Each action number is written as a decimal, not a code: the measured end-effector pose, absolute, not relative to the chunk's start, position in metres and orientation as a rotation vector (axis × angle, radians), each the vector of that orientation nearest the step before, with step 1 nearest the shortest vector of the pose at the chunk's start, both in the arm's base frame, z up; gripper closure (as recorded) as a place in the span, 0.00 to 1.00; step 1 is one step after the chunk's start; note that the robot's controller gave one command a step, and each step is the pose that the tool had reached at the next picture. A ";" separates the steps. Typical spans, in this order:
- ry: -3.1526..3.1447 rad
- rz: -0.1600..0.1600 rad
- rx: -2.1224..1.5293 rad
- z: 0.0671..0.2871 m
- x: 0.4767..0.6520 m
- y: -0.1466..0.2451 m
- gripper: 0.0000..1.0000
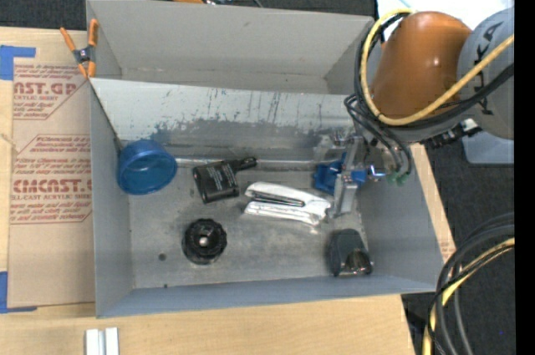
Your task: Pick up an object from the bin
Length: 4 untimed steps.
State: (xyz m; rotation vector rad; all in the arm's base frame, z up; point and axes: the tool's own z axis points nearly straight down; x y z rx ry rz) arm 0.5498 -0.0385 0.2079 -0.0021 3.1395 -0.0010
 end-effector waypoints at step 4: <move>3.137 -0.001 0.002 0.220 0.542 -0.060 0.00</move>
Offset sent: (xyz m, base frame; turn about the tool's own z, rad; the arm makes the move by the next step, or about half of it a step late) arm 0.0013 -0.0177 -0.0090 0.0111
